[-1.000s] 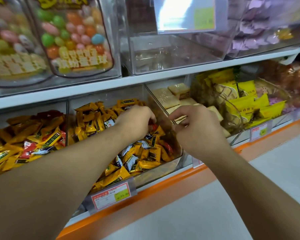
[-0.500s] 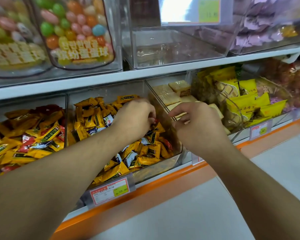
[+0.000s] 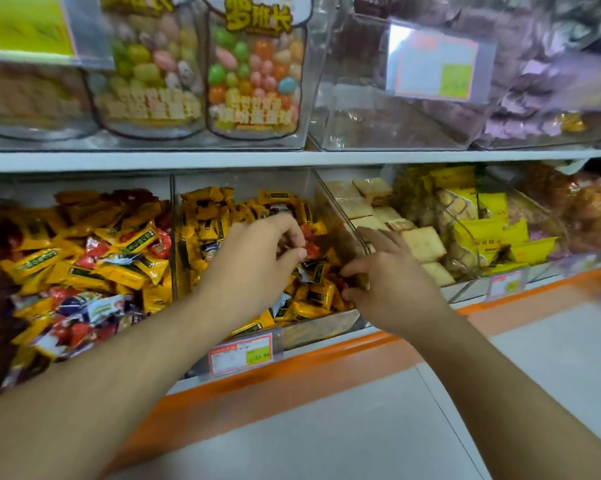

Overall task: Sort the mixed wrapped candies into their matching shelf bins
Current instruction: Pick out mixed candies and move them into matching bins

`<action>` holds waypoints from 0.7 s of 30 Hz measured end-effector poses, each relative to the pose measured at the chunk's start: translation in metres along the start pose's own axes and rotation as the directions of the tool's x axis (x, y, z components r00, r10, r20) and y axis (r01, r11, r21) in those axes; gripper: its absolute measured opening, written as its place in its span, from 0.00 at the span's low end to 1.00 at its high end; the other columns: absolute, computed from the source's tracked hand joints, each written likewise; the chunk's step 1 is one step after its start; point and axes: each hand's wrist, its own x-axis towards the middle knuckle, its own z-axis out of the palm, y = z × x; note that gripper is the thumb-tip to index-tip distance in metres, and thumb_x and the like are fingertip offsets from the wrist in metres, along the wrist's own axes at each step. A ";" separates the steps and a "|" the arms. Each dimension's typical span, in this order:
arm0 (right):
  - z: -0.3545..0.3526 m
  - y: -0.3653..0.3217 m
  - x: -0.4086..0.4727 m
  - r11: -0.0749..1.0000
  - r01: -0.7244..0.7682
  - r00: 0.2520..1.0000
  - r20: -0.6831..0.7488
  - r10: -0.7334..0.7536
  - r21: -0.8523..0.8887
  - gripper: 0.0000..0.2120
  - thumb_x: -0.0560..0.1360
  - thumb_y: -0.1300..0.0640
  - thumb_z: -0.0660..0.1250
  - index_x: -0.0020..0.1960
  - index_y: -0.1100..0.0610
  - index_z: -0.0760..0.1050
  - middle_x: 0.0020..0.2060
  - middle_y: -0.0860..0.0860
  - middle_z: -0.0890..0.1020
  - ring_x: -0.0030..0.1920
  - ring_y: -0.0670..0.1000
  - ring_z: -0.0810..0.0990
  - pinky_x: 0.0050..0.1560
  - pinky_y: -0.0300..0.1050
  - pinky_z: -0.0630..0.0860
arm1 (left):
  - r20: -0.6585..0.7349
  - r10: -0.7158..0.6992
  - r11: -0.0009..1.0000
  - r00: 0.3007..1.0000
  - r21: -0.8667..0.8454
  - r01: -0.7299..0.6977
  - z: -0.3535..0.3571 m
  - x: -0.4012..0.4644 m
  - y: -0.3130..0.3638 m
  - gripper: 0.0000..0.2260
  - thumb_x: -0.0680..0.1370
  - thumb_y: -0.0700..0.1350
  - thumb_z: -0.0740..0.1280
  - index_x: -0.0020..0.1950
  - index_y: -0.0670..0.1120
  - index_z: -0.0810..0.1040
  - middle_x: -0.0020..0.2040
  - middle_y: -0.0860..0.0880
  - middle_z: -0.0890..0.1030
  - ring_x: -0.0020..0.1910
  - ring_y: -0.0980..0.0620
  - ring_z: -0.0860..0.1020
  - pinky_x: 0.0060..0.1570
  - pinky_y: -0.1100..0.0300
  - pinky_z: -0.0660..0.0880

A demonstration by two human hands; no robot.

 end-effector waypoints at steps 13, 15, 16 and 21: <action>-0.019 -0.061 -0.002 0.931 0.093 0.923 -0.381 0.053 0.354 0.05 0.76 0.57 0.76 0.48 0.48 0.83 0.54 0.43 0.83 0.55 0.46 0.81 0.55 0.46 0.78 | -0.150 -0.129 0.976 0.980 -0.197 0.099 -0.079 -0.065 -0.022 0.05 0.78 0.48 0.74 0.46 0.57 0.80 0.45 0.62 0.82 0.49 0.66 0.80 0.55 0.56 0.80; -0.023 -0.089 -0.006 0.867 0.107 0.950 -0.308 0.056 0.487 0.08 0.78 0.56 0.75 0.46 0.43 0.80 0.43 0.39 0.83 0.46 0.41 0.81 0.49 0.48 0.81 | -0.163 -0.165 0.968 0.973 -0.216 0.128 -0.098 -0.081 -0.033 0.06 0.78 0.48 0.74 0.45 0.57 0.79 0.45 0.61 0.83 0.49 0.65 0.81 0.55 0.55 0.81; -0.022 -0.103 -0.007 0.835 0.116 0.961 -0.273 0.043 0.539 0.08 0.78 0.56 0.75 0.46 0.43 0.79 0.41 0.39 0.83 0.45 0.42 0.82 0.48 0.50 0.82 | -0.168 -0.181 0.967 0.969 -0.211 0.144 -0.108 -0.090 -0.040 0.06 0.77 0.48 0.74 0.45 0.57 0.79 0.45 0.61 0.83 0.49 0.64 0.81 0.56 0.54 0.81; -0.019 -0.189 -0.018 0.701 0.200 0.980 -0.152 -0.131 0.684 0.07 0.78 0.56 0.75 0.48 0.45 0.80 0.44 0.43 0.83 0.48 0.43 0.83 0.50 0.41 0.81 | -0.256 -0.299 0.947 0.919 -0.196 0.253 -0.162 -0.127 -0.080 0.08 0.76 0.47 0.76 0.42 0.57 0.79 0.41 0.61 0.84 0.47 0.62 0.83 0.55 0.51 0.81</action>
